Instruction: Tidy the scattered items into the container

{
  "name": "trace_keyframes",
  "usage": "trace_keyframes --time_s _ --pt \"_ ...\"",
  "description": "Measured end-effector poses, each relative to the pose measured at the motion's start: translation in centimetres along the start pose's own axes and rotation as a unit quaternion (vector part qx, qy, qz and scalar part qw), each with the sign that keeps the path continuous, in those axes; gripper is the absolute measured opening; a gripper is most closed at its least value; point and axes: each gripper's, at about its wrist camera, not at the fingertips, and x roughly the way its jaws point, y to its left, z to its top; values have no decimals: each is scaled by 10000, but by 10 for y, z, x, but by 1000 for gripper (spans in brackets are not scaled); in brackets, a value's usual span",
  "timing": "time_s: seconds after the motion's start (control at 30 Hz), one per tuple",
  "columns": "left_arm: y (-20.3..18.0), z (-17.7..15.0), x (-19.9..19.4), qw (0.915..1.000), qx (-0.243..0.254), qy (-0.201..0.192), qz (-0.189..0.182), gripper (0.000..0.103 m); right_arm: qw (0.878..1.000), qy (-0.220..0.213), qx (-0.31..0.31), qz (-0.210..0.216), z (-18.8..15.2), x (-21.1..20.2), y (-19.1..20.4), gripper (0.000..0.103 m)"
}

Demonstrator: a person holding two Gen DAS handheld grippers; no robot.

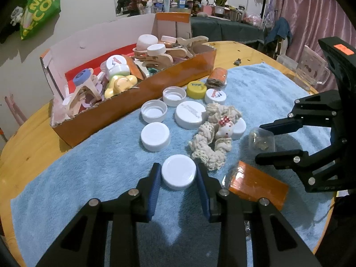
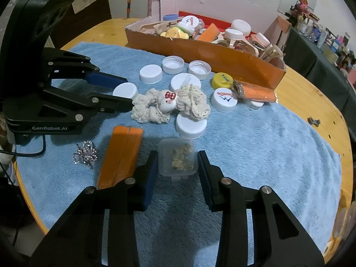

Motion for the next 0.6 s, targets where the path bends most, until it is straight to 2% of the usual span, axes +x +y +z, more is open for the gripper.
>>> trace_keyframes --time_s 0.2,0.5,0.6 --pt "3 1 -6 9999 -138 -21 94 34 9999 -74 33 63 0 -6 -3 33" --pt "17 7 -14 9977 -671 -30 29 34 9997 -249 42 75 4 -19 -6 33" --pt "19 9 -19 9972 -729 -88 141 34 9995 -317 26 70 7 -25 -5 33"
